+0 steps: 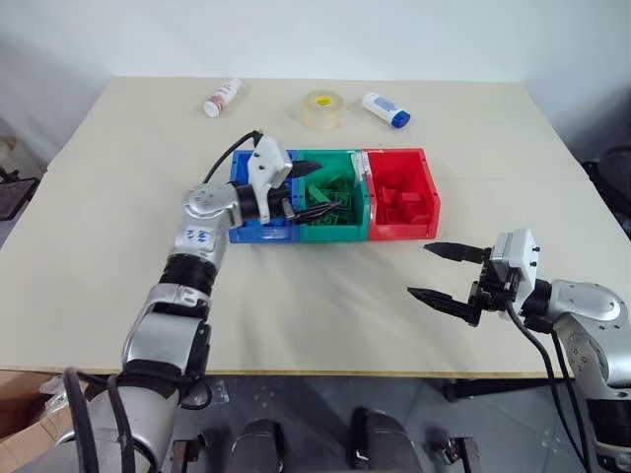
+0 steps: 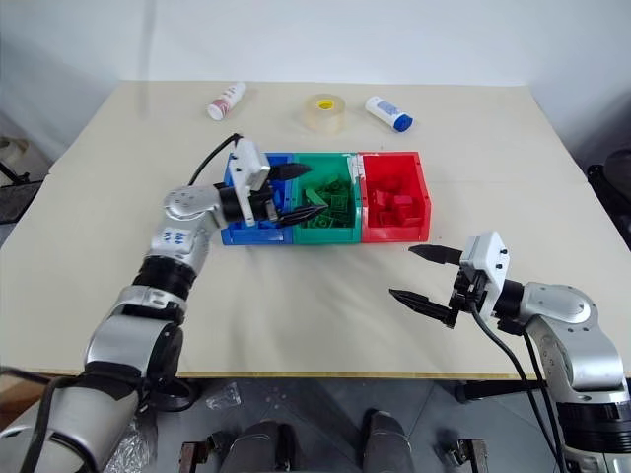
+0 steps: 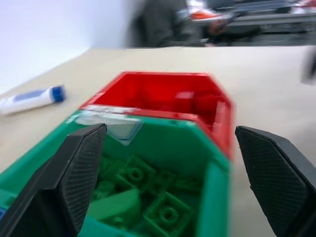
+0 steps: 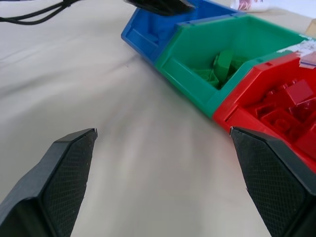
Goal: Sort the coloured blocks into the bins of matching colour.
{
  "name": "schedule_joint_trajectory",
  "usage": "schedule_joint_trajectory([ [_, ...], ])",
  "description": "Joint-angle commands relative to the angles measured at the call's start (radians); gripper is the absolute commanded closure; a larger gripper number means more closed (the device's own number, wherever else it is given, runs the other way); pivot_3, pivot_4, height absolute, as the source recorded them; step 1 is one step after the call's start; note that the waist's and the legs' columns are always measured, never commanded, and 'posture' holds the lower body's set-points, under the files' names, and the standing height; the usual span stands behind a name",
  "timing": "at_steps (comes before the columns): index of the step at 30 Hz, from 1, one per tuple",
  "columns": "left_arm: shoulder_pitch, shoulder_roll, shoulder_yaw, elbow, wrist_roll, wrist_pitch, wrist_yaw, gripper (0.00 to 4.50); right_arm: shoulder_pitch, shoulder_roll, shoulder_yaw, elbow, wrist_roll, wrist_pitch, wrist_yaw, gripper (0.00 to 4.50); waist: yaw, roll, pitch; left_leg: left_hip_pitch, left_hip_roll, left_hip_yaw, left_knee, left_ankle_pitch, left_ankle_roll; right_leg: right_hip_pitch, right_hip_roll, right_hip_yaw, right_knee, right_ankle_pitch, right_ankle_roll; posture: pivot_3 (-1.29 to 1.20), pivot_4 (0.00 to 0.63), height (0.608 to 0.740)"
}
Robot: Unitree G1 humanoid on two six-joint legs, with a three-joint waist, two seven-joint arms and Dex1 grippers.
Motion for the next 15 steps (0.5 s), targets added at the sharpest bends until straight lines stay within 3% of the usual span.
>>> schedule_joint_trajectory([
  [1, 0.135, 0.114, 0.062, -0.197, -0.084, 0.132, -0.069, 0.06, -0.059, -0.044, 0.007, 0.070, -0.021, -0.041, 0.077, 0.00, -0.010, 0.000, 0.000, 0.000, 0.000, 0.000, 0.000, 0.000, 0.000, 0.000, 0.000, 0.000, 0.000, 0.000, 0.000, 0.00, 0.150, 0.740],
  [8, 0.451, 0.295, 0.147, -0.422, -0.137, 0.191, -0.117, 0.06, -0.205, -0.072, 0.056, 0.297, -0.085, -0.109, 0.206, 0.00, -0.010, 0.000, 0.000, 0.000, 0.000, 0.000, 0.001, 0.000, 0.000, 0.000, 0.000, 0.001, 0.001, 0.000, 0.000, 0.00, 0.150, 0.740],
  [15, 0.596, 0.309, 0.244, -0.480, -0.176, 0.164, -0.056, 0.06, -0.261, -0.063, 0.060, 0.442, -0.126, -0.149, 0.230, 0.00, -0.004, 0.000, 0.000, 0.001, 0.000, 0.000, 0.001, 0.000, 0.000, 0.000, 0.000, 0.001, 0.001, 0.000, 0.000, 0.00, 0.150, 0.740],
])
